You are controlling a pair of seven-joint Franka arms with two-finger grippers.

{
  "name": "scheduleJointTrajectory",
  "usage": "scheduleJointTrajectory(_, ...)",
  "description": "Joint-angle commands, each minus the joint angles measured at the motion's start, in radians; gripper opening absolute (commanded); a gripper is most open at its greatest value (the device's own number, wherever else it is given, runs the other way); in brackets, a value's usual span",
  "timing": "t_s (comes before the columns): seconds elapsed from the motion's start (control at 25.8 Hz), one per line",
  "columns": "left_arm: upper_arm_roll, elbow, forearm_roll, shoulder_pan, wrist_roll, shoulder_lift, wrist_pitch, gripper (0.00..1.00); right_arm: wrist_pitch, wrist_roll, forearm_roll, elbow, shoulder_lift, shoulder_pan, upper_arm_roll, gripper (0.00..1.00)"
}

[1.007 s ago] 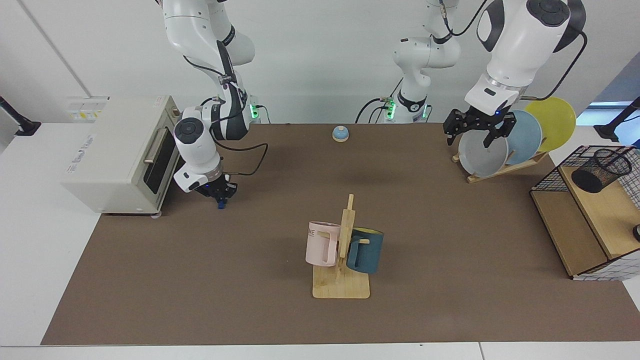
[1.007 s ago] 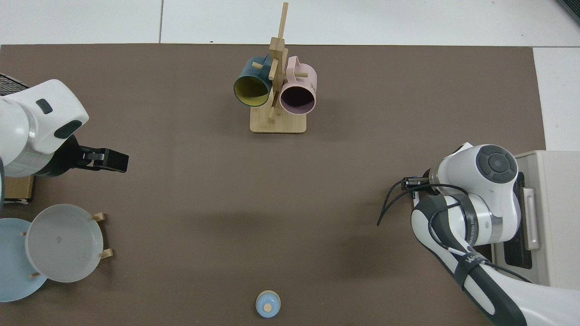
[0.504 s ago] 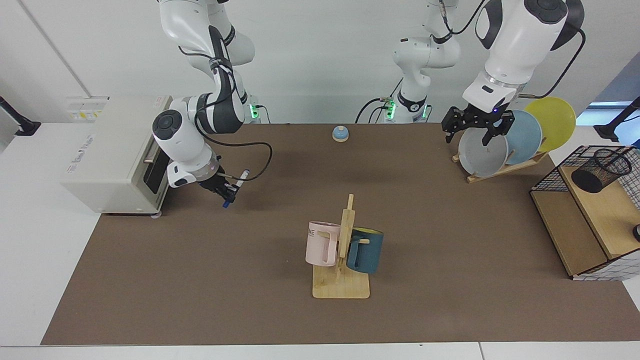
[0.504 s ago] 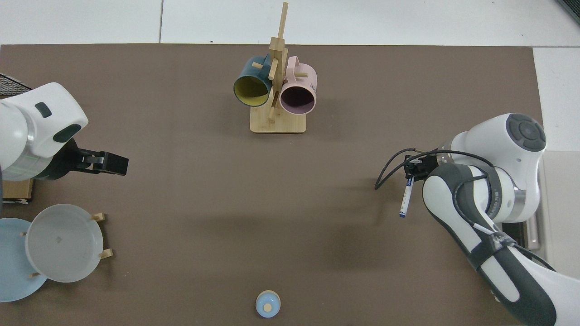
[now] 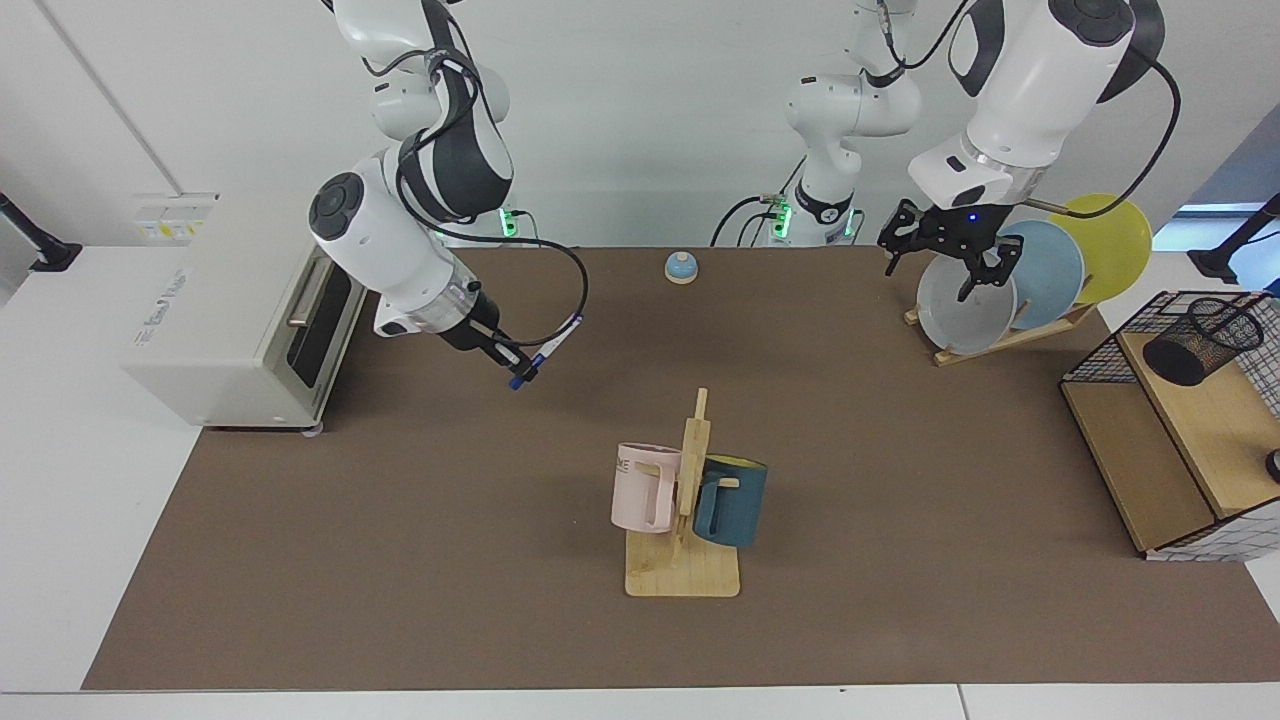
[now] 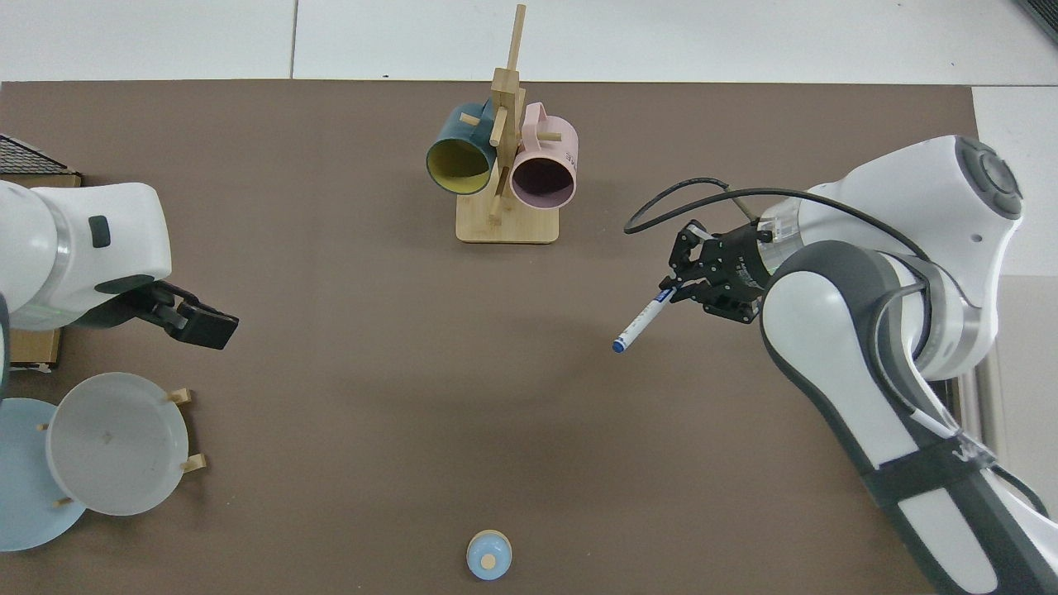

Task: Put markers into pen holder
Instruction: 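Lift the marker with the right gripper while the left gripper approaches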

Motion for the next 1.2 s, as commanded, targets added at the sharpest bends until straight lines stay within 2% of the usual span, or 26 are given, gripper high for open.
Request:
scheduleJointTrajectory(0.0,0.003,-0.025,-0.020,-0.012,0.236,-0.017,0.070,1.00,-0.006,0.160,0.109,0.050,0.013,0.068,0.000,0.00)
scheduleJointTrajectory(0.08,0.002,-0.027,-0.021,-0.016,0.427,-0.015,0.122,1.00,-0.002,0.229,0.144,0.070,0.013,0.092,0.000,0.00)
scheduleJointTrajectory(0.15,0.002,-0.030,-0.021,-0.021,0.535,-0.015,0.136,1.00,0.000,0.298,0.161,0.092,0.016,0.117,0.000,0.00)
scheduleJointTrajectory(0.27,0.002,-0.033,-0.021,-0.024,0.585,-0.018,0.121,1.00,0.044,0.378,0.173,0.094,0.016,0.154,0.000,0.00)
scheduleJointTrajectory(0.46,0.000,-0.034,-0.023,-0.047,0.707,-0.012,0.115,1.00,0.130,0.475,0.250,0.092,0.016,0.218,0.000,0.00)
scheduleJointTrajectory(0.81,-0.024,-0.039,-0.044,-0.148,0.730,-0.021,0.020,1.00,0.264,0.634,0.304,0.092,0.016,0.295,0.000,0.00)
scheduleJointTrajectory(1.01,-0.055,-0.031,-0.014,-0.150,0.709,-0.014,0.058,1.00,0.320,0.700,0.302,0.090,0.016,0.343,0.000,0.00)
scheduleJointTrajectory(1.16,-0.113,-0.030,-0.001,-0.156,0.701,-0.017,0.063,1.00,0.328,0.714,0.297,0.087,0.014,0.356,0.000,0.00)
